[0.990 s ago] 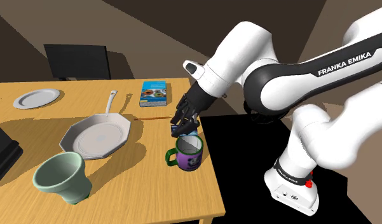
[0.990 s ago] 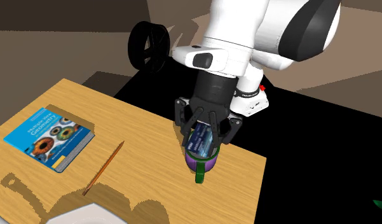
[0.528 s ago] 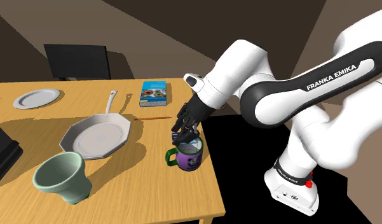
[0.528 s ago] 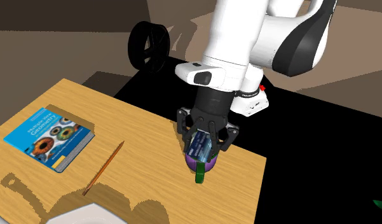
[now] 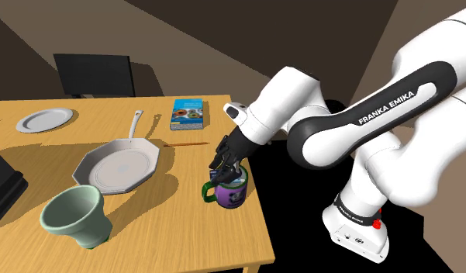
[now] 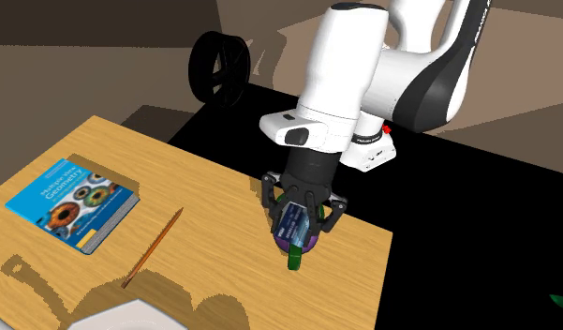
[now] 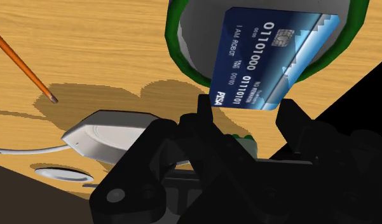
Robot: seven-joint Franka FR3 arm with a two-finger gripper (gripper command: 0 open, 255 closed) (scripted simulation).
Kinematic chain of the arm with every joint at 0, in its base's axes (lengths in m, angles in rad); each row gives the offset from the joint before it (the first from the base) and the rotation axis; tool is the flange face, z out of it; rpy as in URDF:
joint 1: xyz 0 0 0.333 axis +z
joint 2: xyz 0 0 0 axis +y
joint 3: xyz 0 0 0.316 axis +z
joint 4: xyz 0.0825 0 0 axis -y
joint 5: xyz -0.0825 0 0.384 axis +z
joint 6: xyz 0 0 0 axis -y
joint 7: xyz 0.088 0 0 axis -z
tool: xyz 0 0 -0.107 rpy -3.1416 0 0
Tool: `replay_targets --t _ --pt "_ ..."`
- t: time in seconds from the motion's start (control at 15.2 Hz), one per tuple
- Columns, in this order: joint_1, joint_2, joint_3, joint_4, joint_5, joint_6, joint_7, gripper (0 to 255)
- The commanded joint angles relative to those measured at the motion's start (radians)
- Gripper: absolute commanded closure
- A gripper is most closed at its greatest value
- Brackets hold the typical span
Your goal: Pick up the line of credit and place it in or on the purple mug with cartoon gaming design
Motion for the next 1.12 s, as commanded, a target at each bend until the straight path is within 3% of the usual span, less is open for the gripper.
replay_targets --t 0.0,0.26,0.33,0.66,0.92,1.06 --pt "0.001 0.002 0.000 -0.002 0.001 0.004 -0.001 255" --pt "0.002 0.002 0.000 -0.002 0.001 0.004 -0.001 255" --pt "0.002 0.001 0.000 -0.002 0.001 0.004 -0.001 0" --pt "0.002 0.002 0.000 -0.002 0.001 0.004 -0.001 0" --pt "-0.032 -0.177 -0.004 -0.012 -0.038 -0.169 0.029 0" --pt "-0.032 -0.177 -0.004 -0.012 -0.038 -0.169 0.030 0"
